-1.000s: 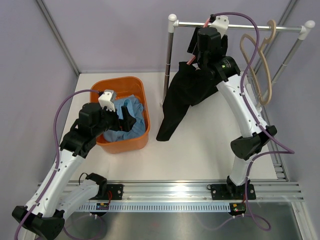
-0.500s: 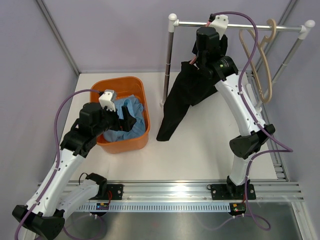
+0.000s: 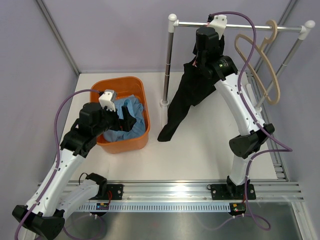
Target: Remove the shorts from the hanger
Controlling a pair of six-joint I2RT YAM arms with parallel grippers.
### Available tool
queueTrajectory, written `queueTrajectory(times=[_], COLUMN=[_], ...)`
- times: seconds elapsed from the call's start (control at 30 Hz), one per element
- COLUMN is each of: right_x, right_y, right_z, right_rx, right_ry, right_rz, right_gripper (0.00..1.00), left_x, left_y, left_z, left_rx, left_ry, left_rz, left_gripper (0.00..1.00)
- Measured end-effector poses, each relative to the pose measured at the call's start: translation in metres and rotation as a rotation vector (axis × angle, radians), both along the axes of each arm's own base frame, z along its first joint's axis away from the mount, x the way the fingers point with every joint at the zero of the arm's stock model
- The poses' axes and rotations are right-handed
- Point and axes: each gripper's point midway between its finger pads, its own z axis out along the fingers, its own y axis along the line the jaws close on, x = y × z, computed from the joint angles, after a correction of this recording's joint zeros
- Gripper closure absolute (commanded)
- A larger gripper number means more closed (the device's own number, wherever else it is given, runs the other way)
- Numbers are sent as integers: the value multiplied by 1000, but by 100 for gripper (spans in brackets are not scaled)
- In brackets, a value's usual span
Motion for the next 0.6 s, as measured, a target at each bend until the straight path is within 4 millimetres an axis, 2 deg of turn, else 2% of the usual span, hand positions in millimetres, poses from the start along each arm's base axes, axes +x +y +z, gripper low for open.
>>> queueTrajectory(times=[0.1,0.33,0.5,0.57,0.6], right_x=[4,9,9,9,8], right_y=[-2,-11,-14,-14,-14], right_z=[-5,-9,-9,-9,-9], right_rx=[-12,-33,-59,-71,-78], right_ry=[11,23,30,34,37], right_rz=[-5,-20,-19,-11,-10], right_gripper=[54,66,92,99,100], left_x=[0,0,0,0,0], left_y=[0,0,0,0,0], left_z=[0,0,0,0,0], left_rx=[0,0,0,0,0], left_ry=[0,0,0,0,0], left_rz=[0,0,0,0,0], left_gripper=[1,1,1,1,1])
